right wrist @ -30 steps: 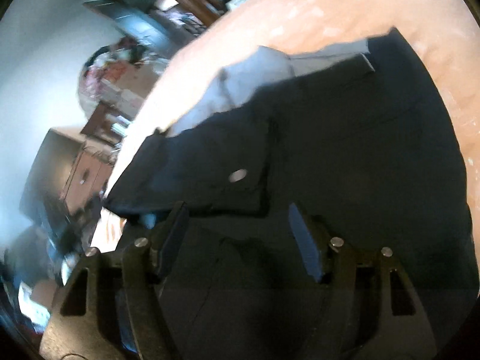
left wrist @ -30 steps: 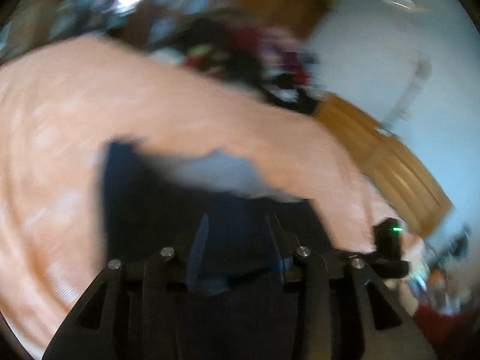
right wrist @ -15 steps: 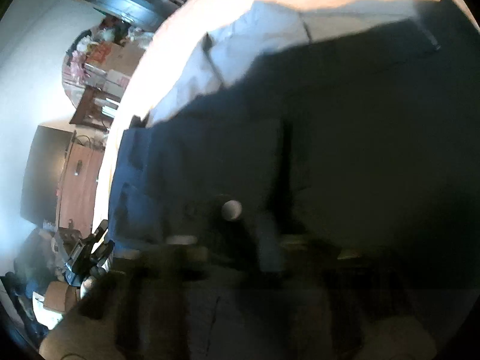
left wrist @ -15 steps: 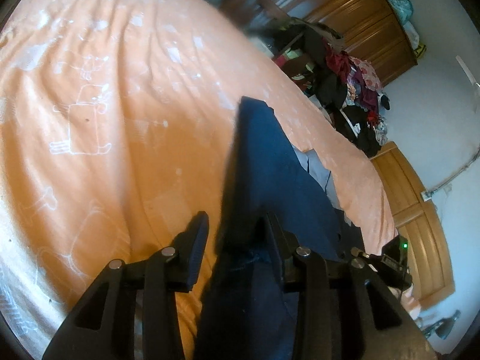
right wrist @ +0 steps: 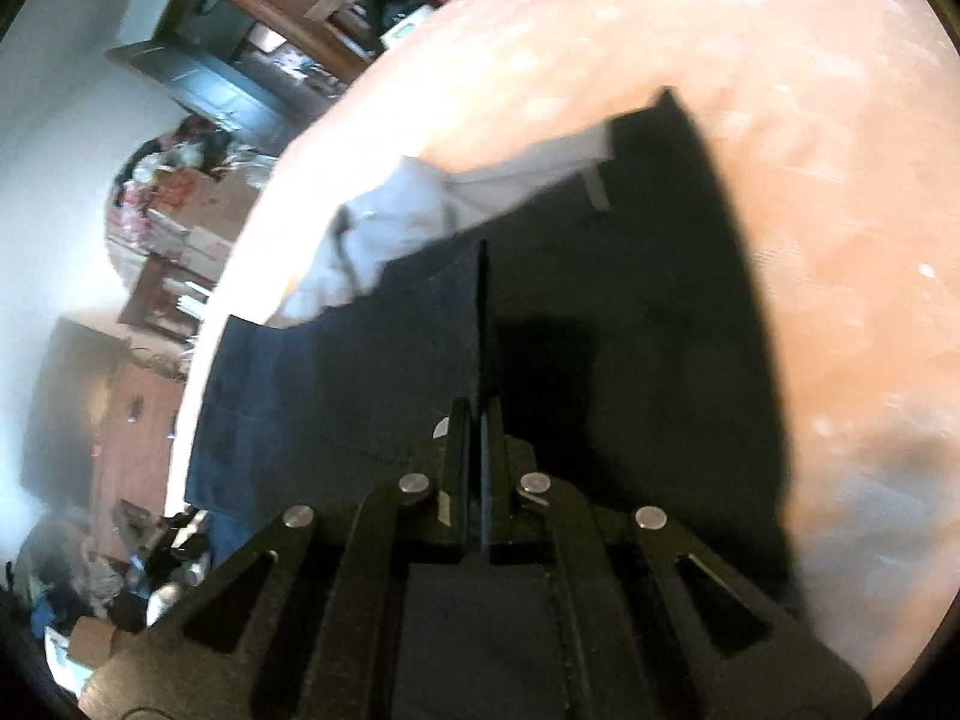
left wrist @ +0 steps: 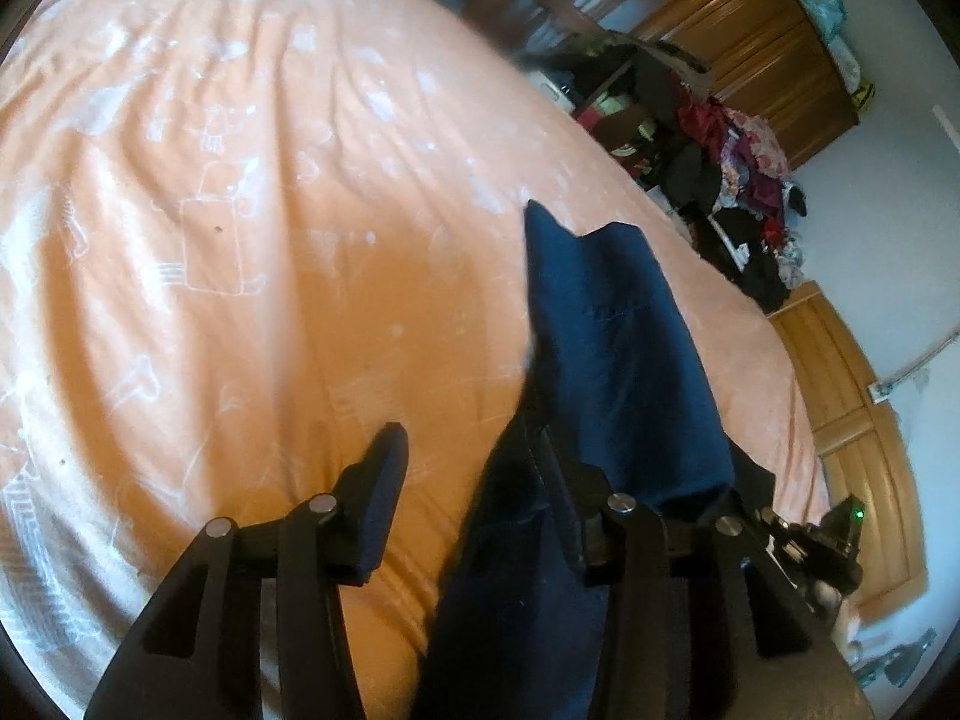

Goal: Fold small clothes
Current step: 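Fold the held jacket side toward the jacket center with the left gripper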

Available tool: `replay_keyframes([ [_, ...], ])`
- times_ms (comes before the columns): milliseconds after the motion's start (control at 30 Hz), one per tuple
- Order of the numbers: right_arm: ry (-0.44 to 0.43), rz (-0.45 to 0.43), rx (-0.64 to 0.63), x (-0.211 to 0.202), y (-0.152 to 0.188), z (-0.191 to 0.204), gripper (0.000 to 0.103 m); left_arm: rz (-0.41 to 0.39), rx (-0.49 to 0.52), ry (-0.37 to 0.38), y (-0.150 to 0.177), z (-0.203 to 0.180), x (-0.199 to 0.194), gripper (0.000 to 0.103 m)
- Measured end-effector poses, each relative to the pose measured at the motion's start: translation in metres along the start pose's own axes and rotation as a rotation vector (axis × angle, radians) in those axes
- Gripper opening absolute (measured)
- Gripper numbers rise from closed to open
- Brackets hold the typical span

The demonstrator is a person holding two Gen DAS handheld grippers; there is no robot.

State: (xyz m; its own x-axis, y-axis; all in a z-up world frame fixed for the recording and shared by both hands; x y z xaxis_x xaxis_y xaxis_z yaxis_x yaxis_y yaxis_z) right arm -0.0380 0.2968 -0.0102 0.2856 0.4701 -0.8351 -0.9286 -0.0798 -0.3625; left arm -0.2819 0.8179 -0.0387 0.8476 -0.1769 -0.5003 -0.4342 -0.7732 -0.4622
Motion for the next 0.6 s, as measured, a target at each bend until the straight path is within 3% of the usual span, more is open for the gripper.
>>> replay_keyframes([
  [100, 0.057, -0.008, -0.006, -0.001, 0.003, -0.012, 0.001, 0.009, 0.003, -0.025, -0.001, -0.003, 0.0, 0.047],
  [167, 0.102, -0.025, -0.023, -0.003, 0.003, -0.016, 0.001, 0.027, 0.037, -0.107, -0.005, -0.015, 0.0, 0.047],
  [267, 0.136, -0.051, -0.069, -0.01, 0.004, -0.013, 0.001, 0.007, 0.174, -0.163, -0.011, -0.05, -0.005, 0.048],
  [333, 0.164, -0.069, -0.106, -0.012, 0.003, -0.01, 0.001, 0.018, 0.256, -0.148, -0.012, -0.073, -0.001, 0.05],
  [433, 0.174, -0.083, -0.125, -0.013, 0.001, -0.008, 0.001, 0.112, 0.373, -0.157, -0.005, -0.094, 0.03, 0.054],
  [533, 0.186, -0.099, -0.101, -0.015, 0.0, -0.015, 0.001, 0.222, 0.304, -0.285, -0.003, -0.055, 0.067, 0.054],
  [600, 0.191, -0.054, -0.091, -0.009, 0.001, -0.025, 0.004, 0.214, 0.23, -0.23, -0.007, -0.037, 0.067, 0.058],
])
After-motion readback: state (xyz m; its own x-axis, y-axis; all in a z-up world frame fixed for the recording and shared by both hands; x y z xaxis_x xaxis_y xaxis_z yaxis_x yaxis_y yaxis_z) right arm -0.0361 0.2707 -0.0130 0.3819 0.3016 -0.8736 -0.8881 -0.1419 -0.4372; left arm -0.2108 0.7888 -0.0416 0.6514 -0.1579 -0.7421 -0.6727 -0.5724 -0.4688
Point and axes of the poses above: each gripper's, at about its wrist camera, not at the fingertips, and x roughly the way its jaws point, z to its left, y to its underside, the point moved 2 cm from there along x, roughly the way its jaws point, and after that the axes turned 14 degrees about y, right-handed, at the moved point
